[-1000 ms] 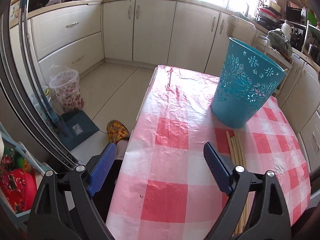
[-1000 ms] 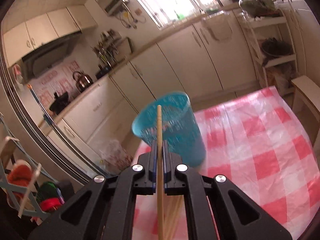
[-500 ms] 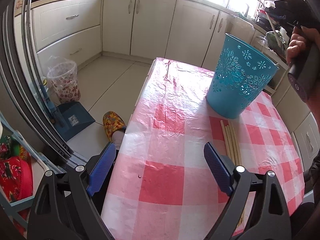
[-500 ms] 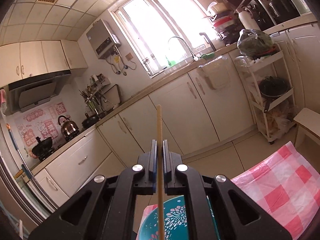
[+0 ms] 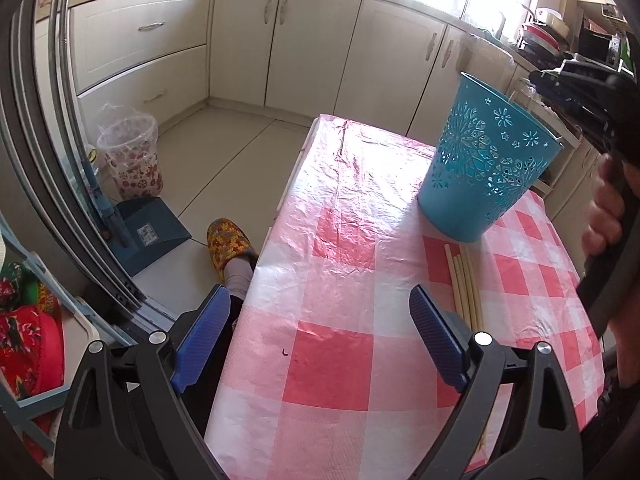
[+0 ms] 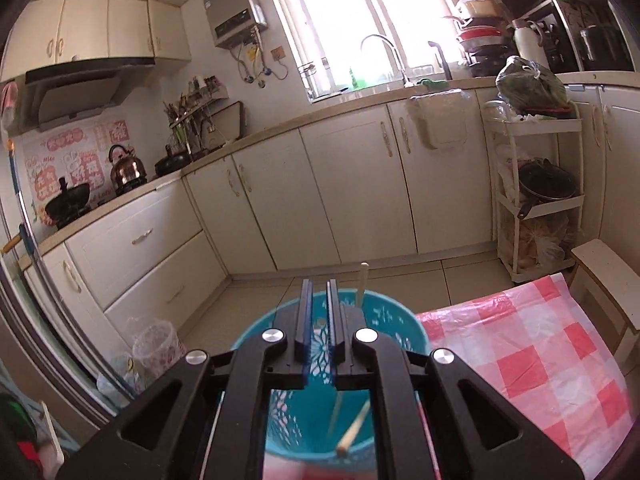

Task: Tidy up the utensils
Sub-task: 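Move the open right gripper back to the stick bundle, then close the left gripper on a wooden stick beside the bundle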

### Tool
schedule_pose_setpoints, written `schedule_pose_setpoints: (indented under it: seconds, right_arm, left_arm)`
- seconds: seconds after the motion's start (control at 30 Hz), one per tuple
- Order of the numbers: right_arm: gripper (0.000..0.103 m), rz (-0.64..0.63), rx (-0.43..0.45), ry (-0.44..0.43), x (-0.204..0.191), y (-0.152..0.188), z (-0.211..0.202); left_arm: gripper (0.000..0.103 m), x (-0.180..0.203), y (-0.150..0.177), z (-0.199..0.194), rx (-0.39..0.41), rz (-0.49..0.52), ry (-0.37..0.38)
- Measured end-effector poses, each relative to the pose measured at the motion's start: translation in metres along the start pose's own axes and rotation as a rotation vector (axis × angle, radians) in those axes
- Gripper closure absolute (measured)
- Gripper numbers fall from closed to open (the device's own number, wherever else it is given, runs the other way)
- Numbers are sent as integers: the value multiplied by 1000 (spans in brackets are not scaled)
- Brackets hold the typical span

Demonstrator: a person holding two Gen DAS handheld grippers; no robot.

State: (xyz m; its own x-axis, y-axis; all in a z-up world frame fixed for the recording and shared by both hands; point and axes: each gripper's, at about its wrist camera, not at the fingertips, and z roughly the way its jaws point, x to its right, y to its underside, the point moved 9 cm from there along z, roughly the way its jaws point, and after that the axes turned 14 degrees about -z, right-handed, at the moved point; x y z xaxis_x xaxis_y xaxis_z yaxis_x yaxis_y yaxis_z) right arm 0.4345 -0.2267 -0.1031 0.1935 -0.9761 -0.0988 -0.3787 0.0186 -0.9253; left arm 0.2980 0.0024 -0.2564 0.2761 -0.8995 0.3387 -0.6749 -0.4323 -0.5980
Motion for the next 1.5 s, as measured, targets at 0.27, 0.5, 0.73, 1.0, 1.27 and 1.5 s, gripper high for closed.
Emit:
schedule_pose_setpoints:
  seconds: [0.27, 0.5, 0.73, 1.0, 1.27, 1.5]
  right_arm:
    - [9, -113, 12, 141, 18, 60, -79]
    - [7, -145, -560, 58, 21, 133, -73]
    - [8, -14, -351, -196, 5, 113, -112]
    - [6, -74, -217, 49, 31, 97, -134]
    - [6, -163, -364, 193, 52, 137, -112]
    - [6, -213, -390, 163, 36, 154, -97]
  left_arm:
    - [13, 0, 4, -9, -3, 6, 2]
    - [11, 6, 12, -22, 0, 45, 5]
    - [11, 14, 15, -35, 8, 62, 18]
    - [10, 17, 22, -37, -2, 89, 10]
    - [8, 44, 27, -18, -21, 165, 6]
    - [8, 79, 34, 25, -58, 241, -34]
